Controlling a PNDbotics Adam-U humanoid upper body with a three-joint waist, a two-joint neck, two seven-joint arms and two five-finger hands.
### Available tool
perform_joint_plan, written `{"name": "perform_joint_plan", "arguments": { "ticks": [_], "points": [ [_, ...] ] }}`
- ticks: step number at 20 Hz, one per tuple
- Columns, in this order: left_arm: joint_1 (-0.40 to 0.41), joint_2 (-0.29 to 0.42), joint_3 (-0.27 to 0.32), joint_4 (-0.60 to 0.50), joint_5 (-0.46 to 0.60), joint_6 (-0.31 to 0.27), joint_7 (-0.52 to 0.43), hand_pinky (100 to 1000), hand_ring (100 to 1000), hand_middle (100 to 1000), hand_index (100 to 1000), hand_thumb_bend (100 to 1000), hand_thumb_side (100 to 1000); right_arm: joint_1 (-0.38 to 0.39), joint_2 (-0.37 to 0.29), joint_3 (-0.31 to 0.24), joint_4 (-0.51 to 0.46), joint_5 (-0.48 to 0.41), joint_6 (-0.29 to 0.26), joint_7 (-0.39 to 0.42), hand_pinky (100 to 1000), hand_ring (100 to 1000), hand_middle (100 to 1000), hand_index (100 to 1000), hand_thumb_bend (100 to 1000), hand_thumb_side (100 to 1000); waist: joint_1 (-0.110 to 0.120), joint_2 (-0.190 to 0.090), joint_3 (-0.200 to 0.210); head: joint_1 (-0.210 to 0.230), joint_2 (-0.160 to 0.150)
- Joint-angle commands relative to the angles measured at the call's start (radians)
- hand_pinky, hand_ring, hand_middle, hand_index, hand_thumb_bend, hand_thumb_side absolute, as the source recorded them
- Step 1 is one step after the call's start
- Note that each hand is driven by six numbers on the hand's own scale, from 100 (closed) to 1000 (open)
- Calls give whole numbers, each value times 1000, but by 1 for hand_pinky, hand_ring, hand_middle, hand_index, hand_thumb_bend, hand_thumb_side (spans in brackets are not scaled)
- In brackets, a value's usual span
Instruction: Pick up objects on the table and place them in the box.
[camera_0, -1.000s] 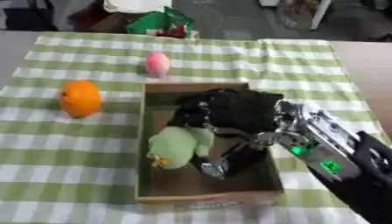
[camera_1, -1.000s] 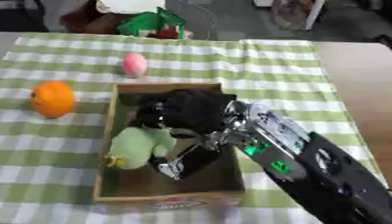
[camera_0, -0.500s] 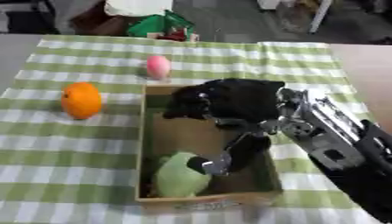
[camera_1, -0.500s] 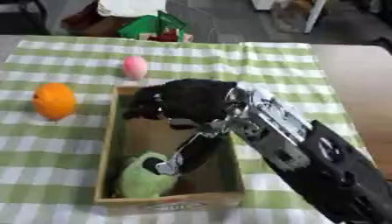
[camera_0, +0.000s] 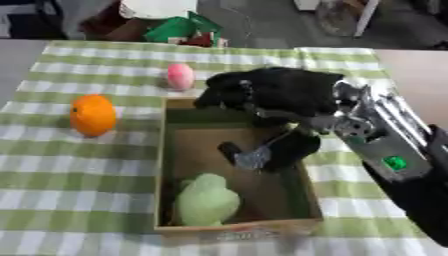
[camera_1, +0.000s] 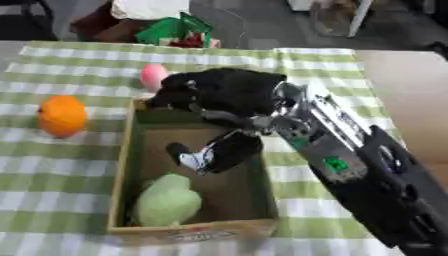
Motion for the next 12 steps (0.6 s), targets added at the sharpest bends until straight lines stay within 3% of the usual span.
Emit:
{"name": "perform_joint_plan", "arguments": {
  "ticks": [1, 7, 12],
  "points": [
    [-33, 93, 8, -17, -35, -5, 1, 404, 583, 539, 653, 100, 758, -14, -33, -79, -20, -47, 13, -48, 799, 1000, 847, 974, 100, 812, 10, -12, -5, 20, 5],
    [-123, 229, 26, 48, -118, -31, -68, 436, 627, 595, 724, 100, 616, 39, -52, -197, -20, -130, 44, -131, 808, 996, 796, 960, 100, 748, 26, -10, -20, 31, 7],
    [-186, 340, 11, 137, -186, -50, -133, 445, 640, 605, 739, 100, 609, 75, -50, -236, -20, -198, 49, -199, 818, 999, 791, 960, 100, 734, 24, -10, -31, 39, 7]
  ]
}}
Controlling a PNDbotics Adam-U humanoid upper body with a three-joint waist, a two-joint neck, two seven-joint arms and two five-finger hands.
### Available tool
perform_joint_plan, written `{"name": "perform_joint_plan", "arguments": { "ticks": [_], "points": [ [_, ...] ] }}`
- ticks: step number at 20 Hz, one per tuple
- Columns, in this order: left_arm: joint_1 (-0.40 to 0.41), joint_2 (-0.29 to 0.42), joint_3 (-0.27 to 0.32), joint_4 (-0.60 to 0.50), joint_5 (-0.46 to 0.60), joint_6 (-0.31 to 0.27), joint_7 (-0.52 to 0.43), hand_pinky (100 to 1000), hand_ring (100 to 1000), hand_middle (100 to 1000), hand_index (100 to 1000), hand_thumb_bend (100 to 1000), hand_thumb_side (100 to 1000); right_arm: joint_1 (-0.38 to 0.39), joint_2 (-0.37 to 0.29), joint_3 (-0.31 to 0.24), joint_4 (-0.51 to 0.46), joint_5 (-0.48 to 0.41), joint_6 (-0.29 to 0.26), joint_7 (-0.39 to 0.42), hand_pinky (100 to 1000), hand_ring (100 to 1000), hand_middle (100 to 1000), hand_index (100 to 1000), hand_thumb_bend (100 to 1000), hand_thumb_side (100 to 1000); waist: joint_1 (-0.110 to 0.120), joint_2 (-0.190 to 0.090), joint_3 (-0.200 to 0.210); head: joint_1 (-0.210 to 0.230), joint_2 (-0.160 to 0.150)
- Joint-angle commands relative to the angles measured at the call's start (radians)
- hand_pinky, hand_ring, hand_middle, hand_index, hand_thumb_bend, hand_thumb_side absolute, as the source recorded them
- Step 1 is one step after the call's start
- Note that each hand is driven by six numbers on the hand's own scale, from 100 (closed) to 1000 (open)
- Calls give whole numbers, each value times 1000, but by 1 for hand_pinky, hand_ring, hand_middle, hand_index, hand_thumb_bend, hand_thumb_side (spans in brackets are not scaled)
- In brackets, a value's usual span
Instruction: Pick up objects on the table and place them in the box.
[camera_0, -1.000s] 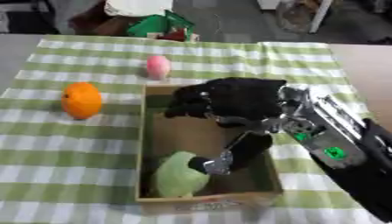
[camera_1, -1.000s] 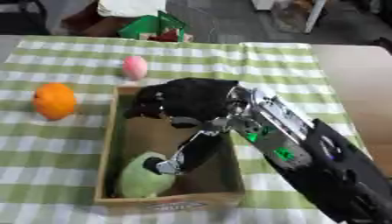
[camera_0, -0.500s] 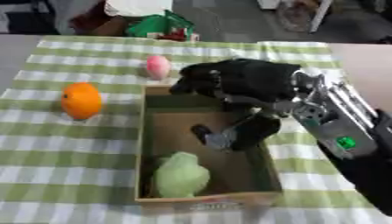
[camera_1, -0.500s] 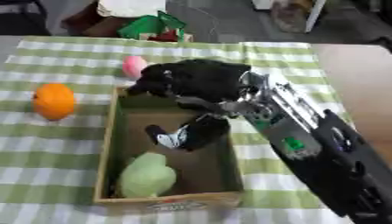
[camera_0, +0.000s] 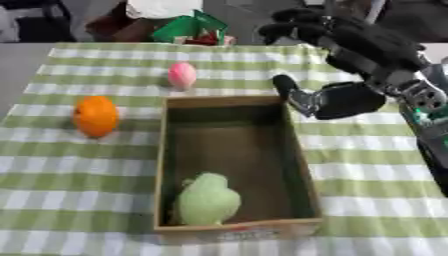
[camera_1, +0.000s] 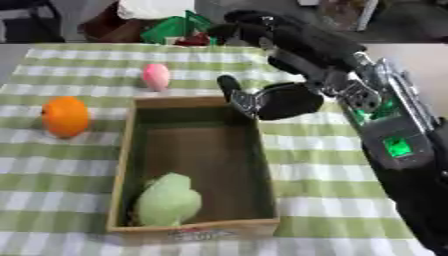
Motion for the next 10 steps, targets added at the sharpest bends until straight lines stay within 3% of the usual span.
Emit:
{"name": "perform_joint_plan", "arguments": {
  "ticks": [1, 6, 7, 10],
  "points": [
    [-26, 108, 8, 39, -46, -11, -34, 445, 640, 605, 739, 100, 609, -5, -32, -25, -20, -51, 2, -48, 818, 999, 791, 960, 100, 734, -1, -14, -3, 9, 7],
    [-30, 165, -3, 68, -119, -13, 14, 445, 640, 605, 739, 100, 609, 1, -45, -17, -20, -119, 5, -120, 818, 999, 791, 960, 100, 734, -6, -13, -10, 17, 6],
    [-32, 166, -7, 69, -133, -14, 22, 620, 771, 765, 921, 100, 941, 3, -47, -15, -20, -126, 6, -135, 850, 995, 773, 956, 100, 751, -5, -14, -11, 20, 6],
    [-76, 209, -55, 108, -174, -36, 3, 637, 777, 776, 932, 100, 1000, 49, -5, -56, -20, -159, 22, -176, 850, 994, 771, 955, 100, 741, 10, -29, -55, 50, 11]
  ]
}}
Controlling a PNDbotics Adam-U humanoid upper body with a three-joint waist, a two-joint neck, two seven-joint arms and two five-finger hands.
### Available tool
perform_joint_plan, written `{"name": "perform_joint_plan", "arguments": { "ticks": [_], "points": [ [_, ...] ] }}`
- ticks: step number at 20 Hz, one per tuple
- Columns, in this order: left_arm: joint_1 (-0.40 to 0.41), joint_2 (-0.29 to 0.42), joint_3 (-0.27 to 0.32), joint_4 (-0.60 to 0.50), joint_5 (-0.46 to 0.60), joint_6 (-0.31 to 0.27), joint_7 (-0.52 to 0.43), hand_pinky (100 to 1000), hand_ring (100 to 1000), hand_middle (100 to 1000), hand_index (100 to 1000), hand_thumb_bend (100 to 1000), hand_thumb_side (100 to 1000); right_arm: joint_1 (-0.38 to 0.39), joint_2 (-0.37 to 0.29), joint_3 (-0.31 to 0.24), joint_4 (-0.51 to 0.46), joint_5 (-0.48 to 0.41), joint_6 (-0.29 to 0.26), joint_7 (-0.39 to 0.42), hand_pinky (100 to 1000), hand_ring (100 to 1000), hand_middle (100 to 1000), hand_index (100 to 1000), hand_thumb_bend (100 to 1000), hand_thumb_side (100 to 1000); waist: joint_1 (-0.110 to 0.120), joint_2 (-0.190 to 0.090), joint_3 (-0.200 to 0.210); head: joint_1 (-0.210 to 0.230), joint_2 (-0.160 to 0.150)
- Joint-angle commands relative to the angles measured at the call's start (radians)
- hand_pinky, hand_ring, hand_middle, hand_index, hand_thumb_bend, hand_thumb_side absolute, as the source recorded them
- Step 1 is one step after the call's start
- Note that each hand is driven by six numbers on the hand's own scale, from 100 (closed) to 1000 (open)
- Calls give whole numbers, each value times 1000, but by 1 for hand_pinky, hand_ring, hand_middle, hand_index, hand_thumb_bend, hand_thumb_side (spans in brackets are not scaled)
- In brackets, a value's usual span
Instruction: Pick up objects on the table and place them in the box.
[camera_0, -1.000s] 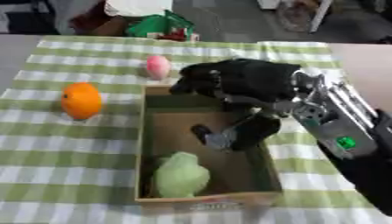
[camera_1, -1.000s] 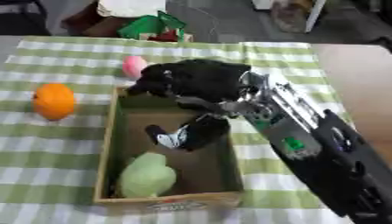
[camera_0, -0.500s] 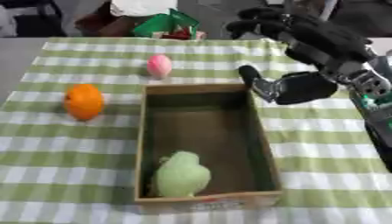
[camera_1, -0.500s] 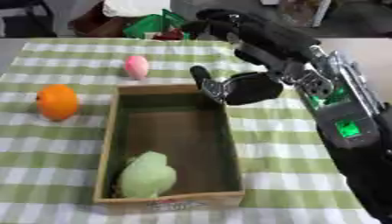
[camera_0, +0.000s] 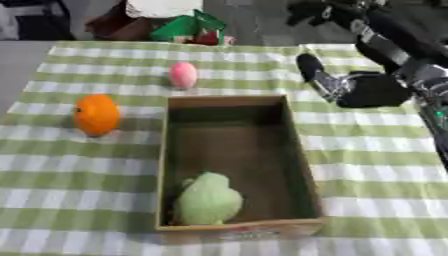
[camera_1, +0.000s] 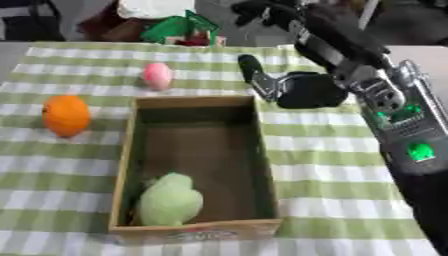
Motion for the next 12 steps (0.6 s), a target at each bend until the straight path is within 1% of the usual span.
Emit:
{"name": "perform_joint_plan", "arguments": {
  "ticks": [1, 2, 3, 5, 7, 9, 12],
  "points": [
    [-57, 89, -44, 36, -46, -18, -18, 637, 777, 776, 932, 100, 1000, 33, 19, -54, -20, -44, 2, -46, 850, 994, 771, 955, 100, 741, 9, -26, -25, 25, 13],
    [-78, 110, -65, 57, -59, -17, -31, 653, 781, 783, 939, 222, 1000, 53, 32, -68, -20, -56, -7, -59, 852, 992, 767, 955, 100, 749, 8, -30, -35, 24, 18],
    [-97, 131, -86, 77, -72, -11, -43, 658, 783, 787, 941, 266, 1000, 71, 41, -80, -20, -69, -17, -73, 854, 992, 765, 954, 100, 751, 6, -34, -45, 22, 23],
    [-130, 177, -133, 124, -101, -10, -72, 666, 787, 793, 946, 311, 1000, 96, 54, -94, -20, -98, -33, -101, 856, 991, 762, 954, 100, 756, 0, -39, -60, 7, 29],
    [-158, 220, -179, 171, -129, -24, -100, 668, 788, 794, 948, 317, 1000, 111, 61, -99, -20, -127, -35, -130, 857, 991, 762, 955, 100, 758, -5, -42, -71, -7, 32],
    [-192, 225, -228, 219, -159, -38, -130, 686, 798, 805, 956, 355, 1000, 122, 61, -100, -20, -157, -33, -160, 859, 993, 761, 955, 100, 765, -8, -45, -75, -16, 34],
    [-246, 200, -303, 295, -206, -43, -177, 702, 808, 817, 965, 385, 1000, 138, 60, -100, -20, -195, -27, -206, 861, 992, 759, 955, 100, 768, -10, -49, -75, -20, 32]
  ]
}}
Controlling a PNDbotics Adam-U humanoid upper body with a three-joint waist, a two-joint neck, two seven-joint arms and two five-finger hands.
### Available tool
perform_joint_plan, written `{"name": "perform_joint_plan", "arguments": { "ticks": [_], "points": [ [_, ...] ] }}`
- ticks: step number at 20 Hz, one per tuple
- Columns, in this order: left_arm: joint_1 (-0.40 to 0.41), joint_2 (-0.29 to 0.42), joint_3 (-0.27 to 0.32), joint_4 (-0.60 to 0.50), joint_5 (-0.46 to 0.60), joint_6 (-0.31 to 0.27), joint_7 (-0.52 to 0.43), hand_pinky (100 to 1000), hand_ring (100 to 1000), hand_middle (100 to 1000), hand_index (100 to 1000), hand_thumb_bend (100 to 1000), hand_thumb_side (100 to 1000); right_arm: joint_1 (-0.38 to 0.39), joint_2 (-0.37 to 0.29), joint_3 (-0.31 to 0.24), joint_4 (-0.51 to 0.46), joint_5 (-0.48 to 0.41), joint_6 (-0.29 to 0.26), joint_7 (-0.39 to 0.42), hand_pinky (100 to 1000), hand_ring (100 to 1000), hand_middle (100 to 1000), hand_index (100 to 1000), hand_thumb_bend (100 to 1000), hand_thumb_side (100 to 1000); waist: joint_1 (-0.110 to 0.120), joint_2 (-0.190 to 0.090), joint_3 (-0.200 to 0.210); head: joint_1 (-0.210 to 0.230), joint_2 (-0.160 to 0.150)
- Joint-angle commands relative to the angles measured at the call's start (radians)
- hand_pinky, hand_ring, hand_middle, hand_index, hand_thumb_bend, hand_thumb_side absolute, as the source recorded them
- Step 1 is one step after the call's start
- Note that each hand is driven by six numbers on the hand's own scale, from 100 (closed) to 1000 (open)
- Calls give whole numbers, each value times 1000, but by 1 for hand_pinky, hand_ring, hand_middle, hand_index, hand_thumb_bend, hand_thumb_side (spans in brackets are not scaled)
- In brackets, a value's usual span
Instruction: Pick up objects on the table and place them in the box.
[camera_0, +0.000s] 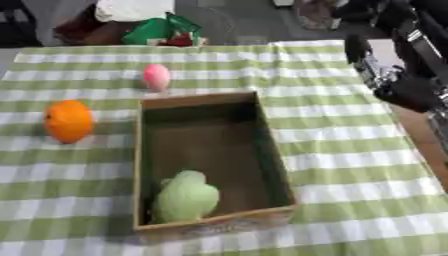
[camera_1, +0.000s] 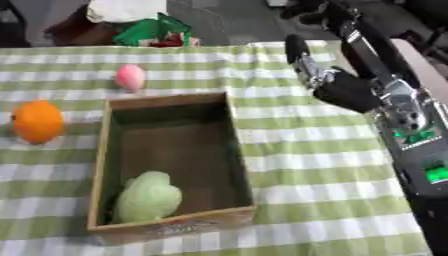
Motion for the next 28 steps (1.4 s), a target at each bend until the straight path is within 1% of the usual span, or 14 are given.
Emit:
{"name": "perform_joint_plan", "arguments": {
  "ticks": [1, 2, 5, 6, 7, 8, 11, 15, 19, 22, 25, 26, 28],
  "points": [
    [-56, 14, -69, 71, -50, -2, -50, 705, 810, 819, 968, 389, 1000, 2, -16, -12, -19, -39, 5, -52, 862, 992, 759, 955, 100, 769, 1, -21, 2, -7, 6],
    [-74, 2, -95, 97, -65, 1, -65, 718, 819, 829, 979, 407, 1000, 5, -15, -9, -19, -40, 6, -67, 863, 992, 759, 953, 100, 770, 1, -21, 4, -7, 6],
    [-128, -32, -167, 173, -112, 7, -113, 720, 820, 830, 981, 409, 1000, 16, -15, 5, -19, -28, 11, -114, 863, 992, 759, 953, 100, 770, 0, -23, 12, -11, 7],
    [-141, -42, -186, 199, -128, 9, -128, 746, 842, 856, 1000, 476, 1000, 19, -13, 10, -19, -22, 12, -130, 864, 992, 758, 952, 100, 772, 1, -22, 13, -4, 4],
    [-154, -53, -200, 225, -145, 11, -145, 746, 842, 856, 1000, 476, 1000, 21, -12, 16, -19, -15, 13, -146, 864, 992, 758, 952, 100, 772, 1, -21, 13, 0, 3],
    [-164, -63, -214, 251, -160, 16, -160, 758, 850, 865, 1000, 515, 1000, 24, -11, 22, -19, -8, 16, -162, 866, 993, 758, 953, 100, 777, 2, -20, 13, 9, -2],
    [-200, -105, -233, 329, -208, 12, -208, 764, 860, 876, 1000, 527, 1000, 32, -5, 42, -19, 17, 25, -208, 868, 995, 757, 953, 100, 782, 1, -15, 13, 22, -10],
    [-246, -165, -233, 429, -270, -24, -270, 766, 869, 886, 1000, 510, 1000, 39, 3, 56, -19, 41, 34, -235, 870, 995, 756, 954, 100, 783, 1, -9, 15, 28, -18],
    [-292, -226, -213, 525, -329, -71, -329, 763, 875, 887, 1000, 491, 1000, 38, 8, 60, -19, 47, 36, -241, 872, 995, 755, 954, 100, 782, 0, -6, 18, 39, -24],
    [-322, -265, -191, 592, -374, -105, -374, 765, 878, 889, 1000, 498, 1000, 37, 10, 62, -19, 47, 37, -241, 872, 996, 755, 954, 100, 783, 0, -6, 21, 43, -25],
    [-335, -287, -170, 619, -419, -134, -419, 781, 891, 905, 1000, 525, 1000, 37, 12, 62, -19, 47, 37, -240, 873, 996, 755, 954, 100, 783, 0, -5, 22, 47, -27],
    [-338, -295, -166, 628, -434, -141, -434, 791, 894, 902, 1000, 548, 1000, 37, 13, 63, -19, 47, 38, -239, 875, 997, 754, 955, 100, 786, 0, -5, 22, 48, -28],
    [-349, -319, -155, 645, -464, -140, -464, 795, 894, 897, 1000, 556, 1000, 37, 16, 64, -19, 47, 41, -236, 875, 997, 754, 953, 100, 787, 2, -4, 21, 50, -31]
  ]
}}
